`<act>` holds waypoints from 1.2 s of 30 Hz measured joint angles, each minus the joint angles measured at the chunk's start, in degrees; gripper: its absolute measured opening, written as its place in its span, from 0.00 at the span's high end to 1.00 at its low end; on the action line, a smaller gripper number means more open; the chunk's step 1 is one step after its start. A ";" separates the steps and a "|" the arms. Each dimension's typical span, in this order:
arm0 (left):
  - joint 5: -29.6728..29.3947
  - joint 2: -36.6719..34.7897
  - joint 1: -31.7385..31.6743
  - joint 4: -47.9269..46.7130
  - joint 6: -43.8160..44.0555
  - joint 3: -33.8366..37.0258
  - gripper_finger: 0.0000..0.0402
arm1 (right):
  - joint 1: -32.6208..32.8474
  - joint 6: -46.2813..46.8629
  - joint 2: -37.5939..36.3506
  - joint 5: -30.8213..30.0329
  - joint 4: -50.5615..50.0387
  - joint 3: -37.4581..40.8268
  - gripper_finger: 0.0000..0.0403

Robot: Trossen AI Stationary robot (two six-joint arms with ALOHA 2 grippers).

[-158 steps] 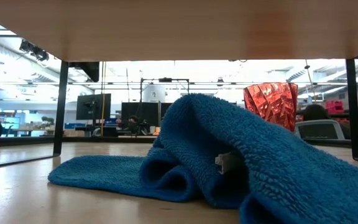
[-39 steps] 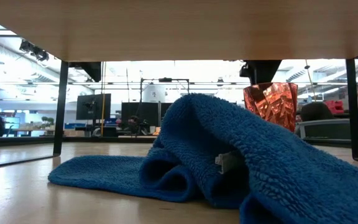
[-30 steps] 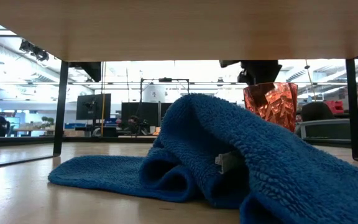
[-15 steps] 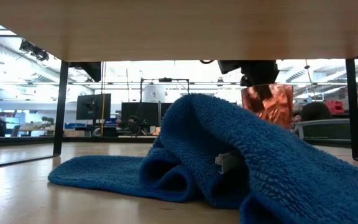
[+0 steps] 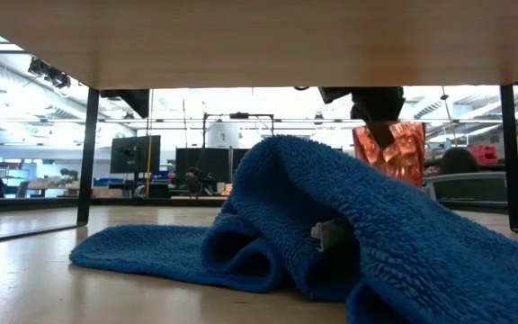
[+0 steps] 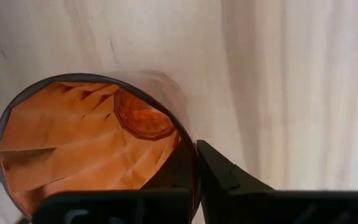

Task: Stack small to large cups/mugs on shelf
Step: Put the orange cup on the shelf

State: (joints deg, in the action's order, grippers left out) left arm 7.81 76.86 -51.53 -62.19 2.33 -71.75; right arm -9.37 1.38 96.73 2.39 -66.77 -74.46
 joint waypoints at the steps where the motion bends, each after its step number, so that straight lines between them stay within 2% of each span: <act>1: 0.00 0.00 0.00 0.36 0.00 0.00 0.91 | 0.00 -0.14 0.00 -0.47 -1.08 -0.93 0.98; 6: 0.00 0.00 0.00 1.17 0.02 0.00 0.91 | -0.02 -0.43 0.01 -2.67 -10.25 -9.26 0.98; 13: 0.00 0.00 0.00 1.15 0.02 0.00 0.91 | -0.19 1.85 -0.01 -4.33 -23.34 -27.32 0.98; 21: 0.01 0.00 0.02 1.07 0.27 0.00 0.93 | 0.08 13.40 -3.31 -2.63 -23.16 -43.02 0.98; 27: 0.02 0.00 0.02 1.02 0.41 0.02 0.91 | 7.07 24.64 -9.37 1.24 -23.29 -46.66 0.98; 31: 0.01 0.00 0.02 1.06 0.32 0.02 0.92 | 14.43 32.90 -13.82 0.93 -23.29 -46.62 0.98; 36: 0.01 0.00 0.02 1.06 0.20 0.02 0.94 | 25.24 45.57 -17.65 -3.00 -23.31 -46.62 0.98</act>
State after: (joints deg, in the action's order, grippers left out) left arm 7.82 76.86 -51.51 -61.12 2.52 -71.72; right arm 15.87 46.95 79.08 -0.61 -90.08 -121.08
